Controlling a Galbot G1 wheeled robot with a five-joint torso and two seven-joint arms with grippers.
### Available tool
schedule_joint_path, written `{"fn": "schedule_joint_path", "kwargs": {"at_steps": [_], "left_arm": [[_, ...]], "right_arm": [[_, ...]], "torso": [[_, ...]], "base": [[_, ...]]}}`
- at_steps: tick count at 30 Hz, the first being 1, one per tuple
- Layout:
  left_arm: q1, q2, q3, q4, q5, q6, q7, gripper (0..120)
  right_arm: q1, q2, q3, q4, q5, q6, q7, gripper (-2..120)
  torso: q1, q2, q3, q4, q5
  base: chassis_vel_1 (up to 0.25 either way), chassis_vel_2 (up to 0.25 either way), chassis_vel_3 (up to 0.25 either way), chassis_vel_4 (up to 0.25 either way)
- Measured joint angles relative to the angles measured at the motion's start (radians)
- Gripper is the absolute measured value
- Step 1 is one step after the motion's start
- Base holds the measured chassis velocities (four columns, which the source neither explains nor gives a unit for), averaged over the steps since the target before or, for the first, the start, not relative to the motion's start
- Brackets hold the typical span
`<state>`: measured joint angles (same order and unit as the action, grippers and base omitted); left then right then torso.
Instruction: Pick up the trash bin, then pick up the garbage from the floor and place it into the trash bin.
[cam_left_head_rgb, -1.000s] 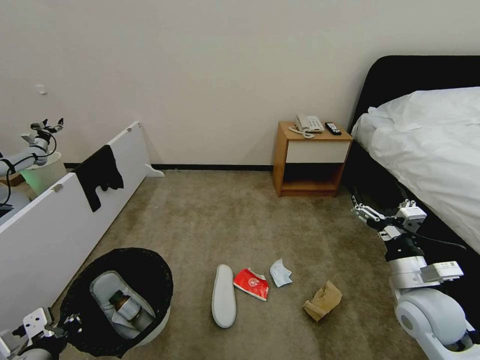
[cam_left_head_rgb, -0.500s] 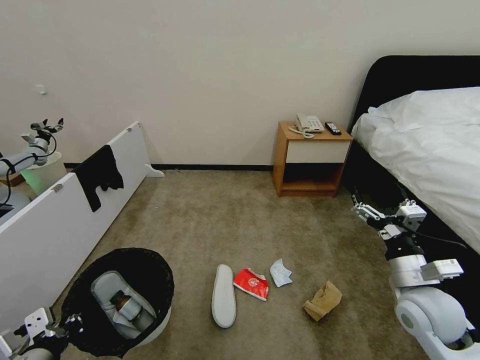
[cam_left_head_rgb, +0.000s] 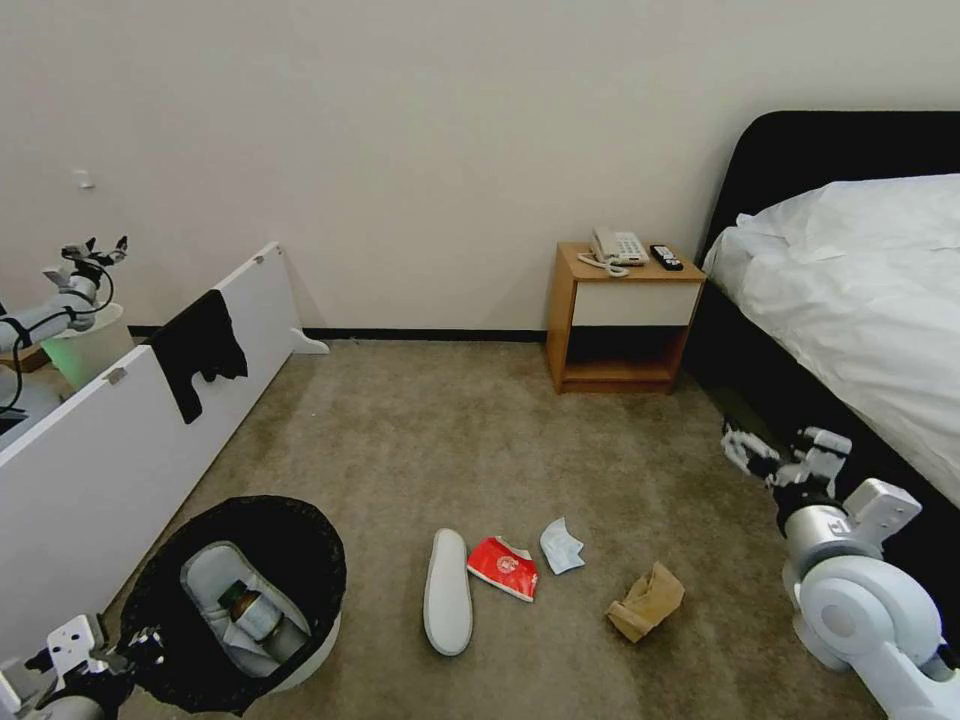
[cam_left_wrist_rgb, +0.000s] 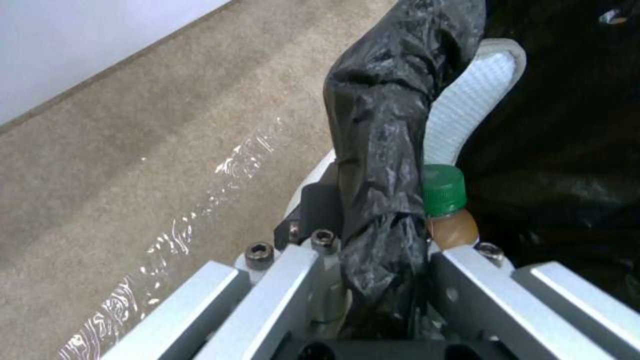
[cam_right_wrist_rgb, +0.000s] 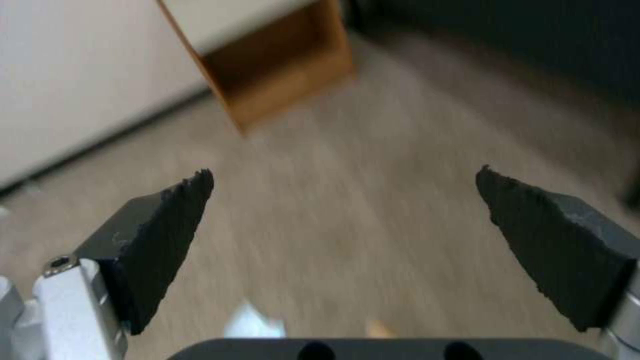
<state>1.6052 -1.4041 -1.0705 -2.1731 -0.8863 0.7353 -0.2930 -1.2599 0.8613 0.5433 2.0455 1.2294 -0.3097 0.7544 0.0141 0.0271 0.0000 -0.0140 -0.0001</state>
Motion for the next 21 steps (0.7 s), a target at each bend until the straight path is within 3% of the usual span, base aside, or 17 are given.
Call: {"fn": "schedule_joint_path", "kwargs": {"at_steps": [4, 8, 21], "left_arm": [[-0.004, 0.005, 0.000, 0.008, -0.001, 0.000, 0.001, 1], [-0.009, 0.006, 0.006, 0.017, -0.001, 0.000, 0.002, 1], [-0.013, 0.004, 0.017, 0.035, 0.003, 0.000, 0.007, 1]], "right_arm": [[-0.013, -0.002, 0.011, -0.013, 0.146, -0.081, 0.108, 100], [-0.040, 0.003, 0.013, -0.054, 0.212, -0.117, 0.157, 100], [-0.002, 0.063, -0.074, -0.283, 0.176, -0.103, 0.149, 100]], "torso": [[0.000, 0.000, 0.000, 0.0001, 0.0001], [0.000, 0.000, 0.000, 0.0000, 0.0001], [0.000, 0.000, 0.000, 0.0001, 0.0001]], "base": [[0.000, 0.000, 0.000, 0.000], [0.000, 0.000, 0.000, 0.000], [0.000, 0.000, 0.000, 0.000]]}}
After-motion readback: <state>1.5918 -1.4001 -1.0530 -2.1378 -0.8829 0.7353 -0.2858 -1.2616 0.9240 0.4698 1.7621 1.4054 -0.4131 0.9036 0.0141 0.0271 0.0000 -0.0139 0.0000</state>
